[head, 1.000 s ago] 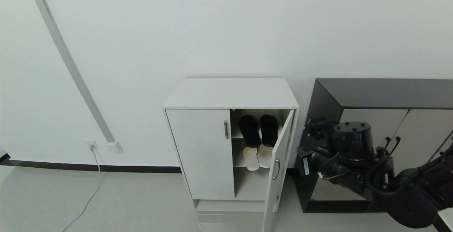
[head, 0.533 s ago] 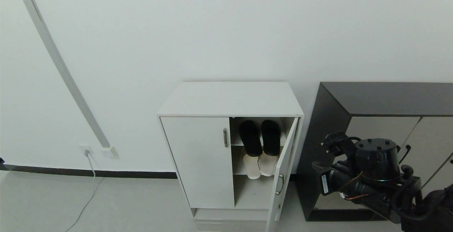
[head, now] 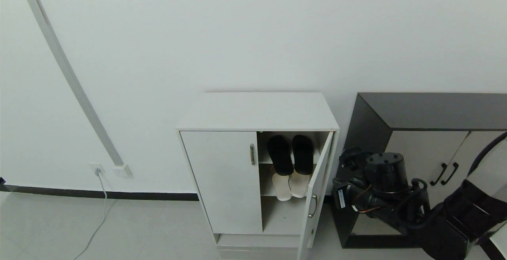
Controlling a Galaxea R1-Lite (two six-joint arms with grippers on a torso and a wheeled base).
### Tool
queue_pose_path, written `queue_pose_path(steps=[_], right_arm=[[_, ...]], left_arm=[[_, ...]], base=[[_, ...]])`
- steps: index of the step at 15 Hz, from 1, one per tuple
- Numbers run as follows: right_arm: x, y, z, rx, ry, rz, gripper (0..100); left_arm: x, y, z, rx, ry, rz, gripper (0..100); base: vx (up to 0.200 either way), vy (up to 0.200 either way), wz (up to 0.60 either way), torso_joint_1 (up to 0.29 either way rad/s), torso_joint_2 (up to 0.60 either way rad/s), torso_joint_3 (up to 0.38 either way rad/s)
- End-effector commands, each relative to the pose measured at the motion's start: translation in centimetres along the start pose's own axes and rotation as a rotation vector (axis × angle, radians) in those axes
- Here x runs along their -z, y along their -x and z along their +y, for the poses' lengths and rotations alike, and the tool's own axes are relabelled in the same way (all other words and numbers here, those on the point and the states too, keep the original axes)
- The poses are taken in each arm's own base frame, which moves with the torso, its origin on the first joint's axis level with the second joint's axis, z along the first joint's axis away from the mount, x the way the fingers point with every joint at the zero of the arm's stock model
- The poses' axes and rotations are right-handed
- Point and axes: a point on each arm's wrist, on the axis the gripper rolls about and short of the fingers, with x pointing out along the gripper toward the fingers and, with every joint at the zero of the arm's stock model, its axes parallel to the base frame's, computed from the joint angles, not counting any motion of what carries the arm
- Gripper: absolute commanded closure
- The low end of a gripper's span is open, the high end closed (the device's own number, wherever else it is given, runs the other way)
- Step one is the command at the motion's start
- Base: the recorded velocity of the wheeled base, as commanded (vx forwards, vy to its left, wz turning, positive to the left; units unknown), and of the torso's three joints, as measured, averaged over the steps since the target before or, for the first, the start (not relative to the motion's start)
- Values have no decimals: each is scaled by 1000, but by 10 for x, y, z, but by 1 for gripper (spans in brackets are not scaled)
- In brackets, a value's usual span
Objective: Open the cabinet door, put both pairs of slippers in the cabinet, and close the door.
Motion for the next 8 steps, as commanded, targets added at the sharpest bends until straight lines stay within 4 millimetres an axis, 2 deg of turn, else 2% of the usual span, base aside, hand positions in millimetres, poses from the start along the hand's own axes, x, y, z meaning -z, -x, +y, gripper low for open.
queue_pose_path(steps=[1, 7, 8], right_arm=[[12, -23, 6, -2, 9, 38, 100], [7, -53, 21, -24, 13, 3, 100], [6, -63, 24, -26, 11, -9, 100]], left_arm=[[0, 0, 0, -1, 1, 0, 100], [0, 0, 0, -1, 1, 0, 100], [0, 0, 0, -1, 1, 0, 100]], base=[[0, 0, 0, 0, 0, 0], [0, 0, 0, 0, 0, 0], [0, 0, 0, 0, 0, 0]])
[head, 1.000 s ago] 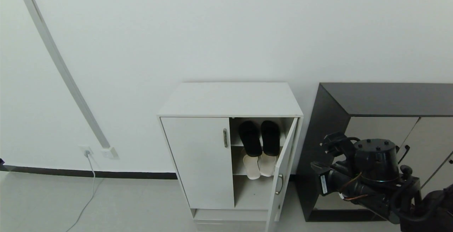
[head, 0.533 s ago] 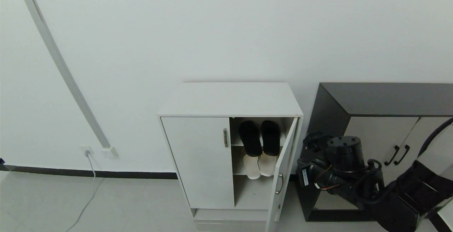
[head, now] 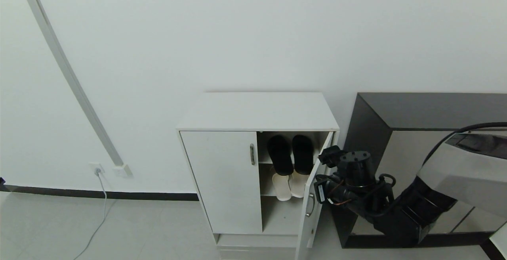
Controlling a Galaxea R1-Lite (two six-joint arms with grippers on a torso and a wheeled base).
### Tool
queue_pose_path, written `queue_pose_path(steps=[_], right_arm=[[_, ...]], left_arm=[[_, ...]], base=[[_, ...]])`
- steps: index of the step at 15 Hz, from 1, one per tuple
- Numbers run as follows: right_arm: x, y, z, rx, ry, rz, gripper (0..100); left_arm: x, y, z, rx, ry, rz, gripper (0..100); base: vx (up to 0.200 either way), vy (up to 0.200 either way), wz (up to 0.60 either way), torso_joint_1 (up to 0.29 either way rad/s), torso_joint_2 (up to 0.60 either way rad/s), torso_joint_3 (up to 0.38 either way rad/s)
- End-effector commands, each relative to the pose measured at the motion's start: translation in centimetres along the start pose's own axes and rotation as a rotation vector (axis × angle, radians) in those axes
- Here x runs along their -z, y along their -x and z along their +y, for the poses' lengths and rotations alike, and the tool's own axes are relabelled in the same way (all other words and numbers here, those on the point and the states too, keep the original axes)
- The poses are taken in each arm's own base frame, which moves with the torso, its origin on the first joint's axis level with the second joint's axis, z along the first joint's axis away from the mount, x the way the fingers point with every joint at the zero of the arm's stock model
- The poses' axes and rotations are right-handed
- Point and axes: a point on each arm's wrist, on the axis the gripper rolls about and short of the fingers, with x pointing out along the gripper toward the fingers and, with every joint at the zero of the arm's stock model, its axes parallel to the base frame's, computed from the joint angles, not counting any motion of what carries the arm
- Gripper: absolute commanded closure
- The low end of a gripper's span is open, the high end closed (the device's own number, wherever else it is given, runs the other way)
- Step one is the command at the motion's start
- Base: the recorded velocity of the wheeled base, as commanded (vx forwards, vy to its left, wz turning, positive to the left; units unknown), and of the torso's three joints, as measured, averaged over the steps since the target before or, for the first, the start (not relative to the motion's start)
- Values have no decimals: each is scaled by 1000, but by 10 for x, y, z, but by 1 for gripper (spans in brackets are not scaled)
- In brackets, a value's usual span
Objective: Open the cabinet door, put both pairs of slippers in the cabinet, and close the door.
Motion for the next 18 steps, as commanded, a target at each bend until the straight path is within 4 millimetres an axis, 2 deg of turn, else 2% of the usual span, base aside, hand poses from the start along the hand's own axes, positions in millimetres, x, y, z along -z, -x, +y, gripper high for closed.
queue_pose_path(steps=[1, 3, 8, 18], right_arm=[[7, -16, 4, -3, 4, 11, 100], [6, -30, 7, -2, 2, -4, 100], [-2, -50, 10, 2, -4, -25, 100], [-21, -76, 11, 12, -16, -66, 100]], left_arm=[[0, 0, 0, -1, 0, 0, 100], [0, 0, 0, -1, 0, -2, 100], [0, 0, 0, -1, 0, -2, 100], [0, 0, 0, -1, 2, 0, 100]], base=[[0, 0, 0, 0, 0, 0], [0, 0, 0, 0, 0, 0], [0, 0, 0, 0, 0, 0], [0, 0, 0, 0, 0, 0]])
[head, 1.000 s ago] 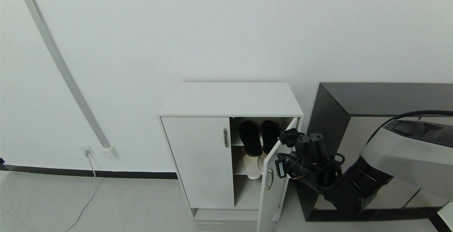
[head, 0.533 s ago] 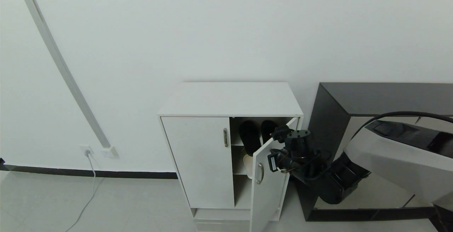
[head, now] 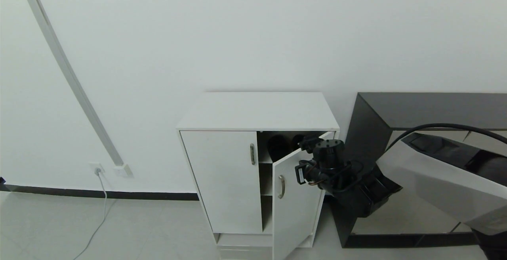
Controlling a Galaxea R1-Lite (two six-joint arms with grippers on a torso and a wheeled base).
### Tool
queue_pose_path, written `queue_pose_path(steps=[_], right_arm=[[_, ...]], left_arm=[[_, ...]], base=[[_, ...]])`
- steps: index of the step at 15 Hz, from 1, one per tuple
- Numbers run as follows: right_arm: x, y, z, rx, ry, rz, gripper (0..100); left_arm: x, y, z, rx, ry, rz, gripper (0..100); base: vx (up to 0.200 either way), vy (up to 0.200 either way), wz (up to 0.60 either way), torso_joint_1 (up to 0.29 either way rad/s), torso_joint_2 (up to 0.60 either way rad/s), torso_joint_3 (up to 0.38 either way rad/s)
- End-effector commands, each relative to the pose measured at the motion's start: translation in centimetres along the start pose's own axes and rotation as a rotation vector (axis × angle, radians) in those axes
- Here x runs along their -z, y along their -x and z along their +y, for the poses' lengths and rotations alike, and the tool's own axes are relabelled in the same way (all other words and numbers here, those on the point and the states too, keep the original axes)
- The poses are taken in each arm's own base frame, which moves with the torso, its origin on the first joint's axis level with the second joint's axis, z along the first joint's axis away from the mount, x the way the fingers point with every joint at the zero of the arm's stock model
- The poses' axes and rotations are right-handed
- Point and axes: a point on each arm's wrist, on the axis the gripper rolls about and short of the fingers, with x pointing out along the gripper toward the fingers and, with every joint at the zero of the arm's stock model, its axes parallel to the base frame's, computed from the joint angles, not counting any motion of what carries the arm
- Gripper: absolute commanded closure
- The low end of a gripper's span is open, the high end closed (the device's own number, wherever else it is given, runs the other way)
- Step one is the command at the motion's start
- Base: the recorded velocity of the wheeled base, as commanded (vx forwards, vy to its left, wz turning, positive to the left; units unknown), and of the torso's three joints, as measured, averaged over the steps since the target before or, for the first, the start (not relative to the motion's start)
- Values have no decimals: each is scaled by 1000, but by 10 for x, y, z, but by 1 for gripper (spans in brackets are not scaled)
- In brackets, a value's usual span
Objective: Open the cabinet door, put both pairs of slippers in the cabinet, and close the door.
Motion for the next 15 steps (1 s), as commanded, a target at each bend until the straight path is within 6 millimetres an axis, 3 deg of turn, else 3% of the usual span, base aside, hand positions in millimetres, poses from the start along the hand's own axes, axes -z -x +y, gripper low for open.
queue_pose_path(steps=[1, 6, 15], right_arm=[[-1, -7, 0, 3, -3, -11, 100], [-8, -28, -8, 30, -17, -36, 100], [-2, -57, -26, 73, -34, -47, 100]], left_arm=[[0, 0, 0, -1, 0, 0, 100], [0, 0, 0, 0, 0, -2, 100], [0, 0, 0, -2, 0, 0, 100]], base=[[0, 0, 0, 0, 0, 0], [0, 0, 0, 0, 0, 0], [0, 0, 0, 0, 0, 0]])
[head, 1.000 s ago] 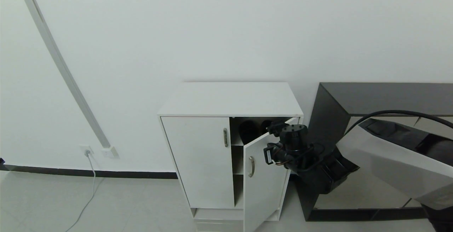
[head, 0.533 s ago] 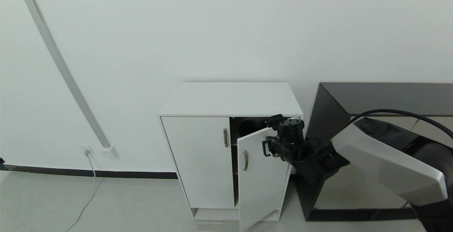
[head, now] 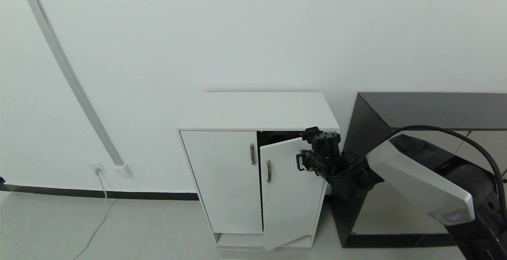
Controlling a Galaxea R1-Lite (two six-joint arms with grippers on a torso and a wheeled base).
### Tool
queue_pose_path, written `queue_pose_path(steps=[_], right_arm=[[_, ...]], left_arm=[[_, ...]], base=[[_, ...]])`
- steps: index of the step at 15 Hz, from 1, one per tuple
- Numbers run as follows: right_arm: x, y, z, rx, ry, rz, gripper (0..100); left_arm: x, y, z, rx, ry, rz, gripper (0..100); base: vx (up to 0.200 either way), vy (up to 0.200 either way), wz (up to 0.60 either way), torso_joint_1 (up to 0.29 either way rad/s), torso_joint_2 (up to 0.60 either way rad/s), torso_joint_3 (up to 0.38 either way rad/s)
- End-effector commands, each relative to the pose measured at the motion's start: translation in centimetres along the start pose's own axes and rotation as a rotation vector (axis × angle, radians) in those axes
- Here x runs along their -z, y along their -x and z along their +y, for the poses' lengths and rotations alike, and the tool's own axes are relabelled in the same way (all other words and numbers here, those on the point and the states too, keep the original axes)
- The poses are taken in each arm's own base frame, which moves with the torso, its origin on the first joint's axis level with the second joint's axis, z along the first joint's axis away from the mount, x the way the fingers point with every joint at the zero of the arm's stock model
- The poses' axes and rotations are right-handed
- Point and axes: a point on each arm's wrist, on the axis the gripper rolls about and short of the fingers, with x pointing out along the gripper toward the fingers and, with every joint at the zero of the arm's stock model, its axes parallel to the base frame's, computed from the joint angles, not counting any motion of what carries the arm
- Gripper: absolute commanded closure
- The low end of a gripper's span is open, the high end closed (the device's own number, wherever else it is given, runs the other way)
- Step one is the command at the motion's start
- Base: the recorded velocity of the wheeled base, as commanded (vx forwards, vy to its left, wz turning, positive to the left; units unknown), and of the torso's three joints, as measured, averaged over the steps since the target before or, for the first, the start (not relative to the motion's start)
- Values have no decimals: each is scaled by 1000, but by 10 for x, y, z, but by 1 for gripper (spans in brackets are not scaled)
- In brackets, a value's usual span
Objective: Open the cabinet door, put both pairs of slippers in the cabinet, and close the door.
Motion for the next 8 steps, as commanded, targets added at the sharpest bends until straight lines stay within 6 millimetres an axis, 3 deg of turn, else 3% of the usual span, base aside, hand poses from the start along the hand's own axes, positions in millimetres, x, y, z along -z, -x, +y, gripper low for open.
queue_pose_path(steps=[1, 8], right_arm=[[5, -7, -3, 7, -2, 0, 100], [8, -24, -7, 24, -4, 11, 100]], left_arm=[[0, 0, 0, -1, 0, 0, 100], [0, 0, 0, -1, 0, 0, 100]], base=[[0, 0, 0, 0, 0, 0], [0, 0, 0, 0, 0, 0]])
